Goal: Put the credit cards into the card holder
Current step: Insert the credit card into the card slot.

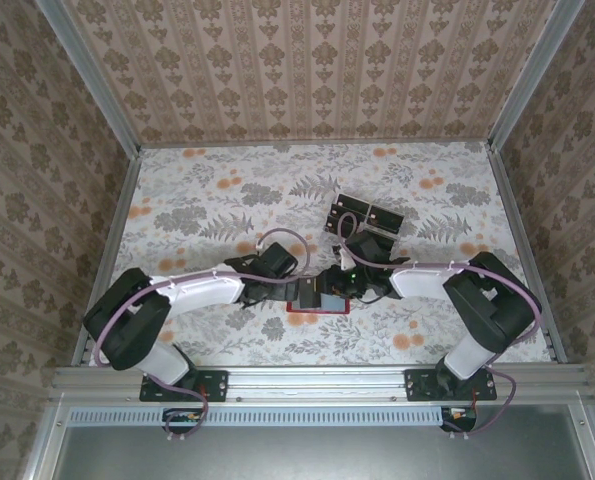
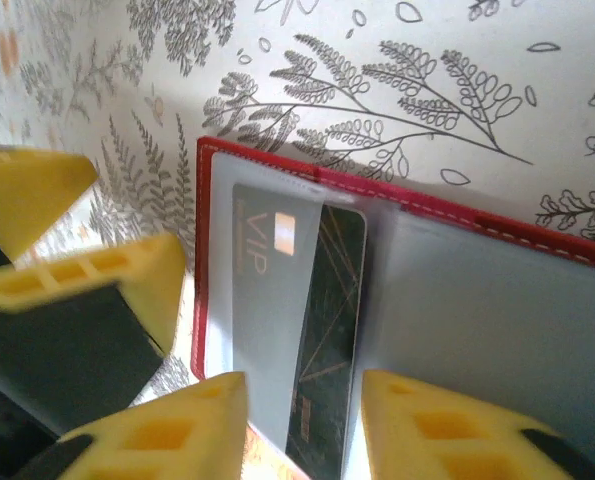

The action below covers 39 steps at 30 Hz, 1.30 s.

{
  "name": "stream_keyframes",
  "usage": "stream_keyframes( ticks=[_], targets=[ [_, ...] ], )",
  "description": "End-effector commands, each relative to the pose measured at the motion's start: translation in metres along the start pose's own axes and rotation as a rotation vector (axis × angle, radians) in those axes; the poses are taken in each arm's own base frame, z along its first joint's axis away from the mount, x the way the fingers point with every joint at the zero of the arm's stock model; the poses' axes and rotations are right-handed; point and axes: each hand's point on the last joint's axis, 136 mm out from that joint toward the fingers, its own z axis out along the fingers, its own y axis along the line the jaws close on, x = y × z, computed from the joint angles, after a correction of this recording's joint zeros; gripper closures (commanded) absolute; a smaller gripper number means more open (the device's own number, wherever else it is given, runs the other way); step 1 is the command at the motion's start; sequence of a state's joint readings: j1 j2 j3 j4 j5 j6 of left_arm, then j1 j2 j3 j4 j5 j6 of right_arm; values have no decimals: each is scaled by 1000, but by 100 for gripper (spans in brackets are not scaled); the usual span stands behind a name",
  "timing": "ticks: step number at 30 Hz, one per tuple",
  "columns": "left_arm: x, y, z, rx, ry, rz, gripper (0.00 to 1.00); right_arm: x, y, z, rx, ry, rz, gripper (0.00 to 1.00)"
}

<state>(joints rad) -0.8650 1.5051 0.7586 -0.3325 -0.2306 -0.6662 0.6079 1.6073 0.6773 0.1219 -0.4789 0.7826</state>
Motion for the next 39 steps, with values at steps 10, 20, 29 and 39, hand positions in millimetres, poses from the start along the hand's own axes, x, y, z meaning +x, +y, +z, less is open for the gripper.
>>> stream_keyframes(
  ticks=[10,20,29,39],
  targets=[
    [-9,12,-20,31,-12,-53,0,-1,3,-41,233,-28,-48,76],
    [7,20,-16,-10,16,12,0,4,4,-33,410,-28,-112,95],
    [21,16,-10,-20,36,49,0,8,-4,-11,481,11,-126,98],
    [34,17,-1,-19,55,43,0,19,-13,9,492,54,-117,99]
  ],
)
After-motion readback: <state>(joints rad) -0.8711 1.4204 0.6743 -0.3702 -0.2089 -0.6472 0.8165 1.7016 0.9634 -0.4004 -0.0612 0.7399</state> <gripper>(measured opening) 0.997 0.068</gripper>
